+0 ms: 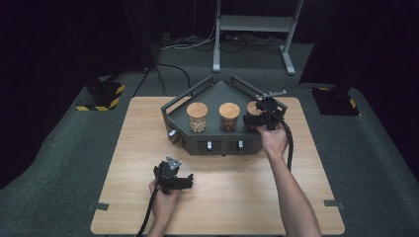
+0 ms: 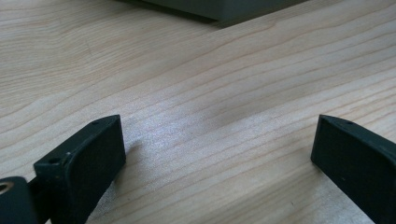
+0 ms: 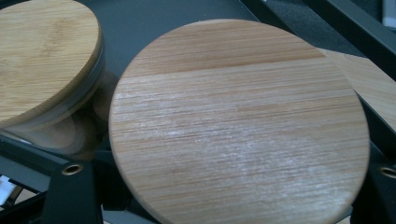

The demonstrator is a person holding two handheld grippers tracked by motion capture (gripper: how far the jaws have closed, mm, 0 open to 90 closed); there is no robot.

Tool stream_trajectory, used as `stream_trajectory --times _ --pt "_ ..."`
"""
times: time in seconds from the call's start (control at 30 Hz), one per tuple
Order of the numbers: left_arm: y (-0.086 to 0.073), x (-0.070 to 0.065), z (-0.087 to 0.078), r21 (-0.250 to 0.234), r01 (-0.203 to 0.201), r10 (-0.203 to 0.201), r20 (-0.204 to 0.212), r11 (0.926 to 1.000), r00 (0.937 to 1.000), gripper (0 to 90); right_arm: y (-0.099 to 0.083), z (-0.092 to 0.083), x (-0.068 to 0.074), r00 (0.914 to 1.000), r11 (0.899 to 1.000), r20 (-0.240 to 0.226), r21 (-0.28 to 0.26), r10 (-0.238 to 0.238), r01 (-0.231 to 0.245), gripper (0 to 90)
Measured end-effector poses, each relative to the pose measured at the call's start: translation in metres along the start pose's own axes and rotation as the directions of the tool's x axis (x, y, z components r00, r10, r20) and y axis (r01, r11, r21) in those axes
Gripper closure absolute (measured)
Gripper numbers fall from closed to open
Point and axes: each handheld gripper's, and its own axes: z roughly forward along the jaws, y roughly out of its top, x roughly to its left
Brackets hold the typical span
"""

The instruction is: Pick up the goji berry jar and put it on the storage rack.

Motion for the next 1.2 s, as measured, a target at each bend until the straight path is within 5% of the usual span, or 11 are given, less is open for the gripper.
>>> stream_trajectory --times 0.53,1.2 --pt "0.0 0.0 0.0 0.0 0.0 0.0 0.0 1.0 1.0 2.8 -0.0036 0.0043 -0.0027 0.9999 1.0 0.0 0.003 0.016 -0.016 25.4" --pt "0.0 -0.0001 0.0 0.0 0.0 0.0 0.0 1.0 1.0 2.8 -0.0064 0.0047 0.0032 0.9985 0.999 0.013 0.007 -0.053 0.053 25.2"
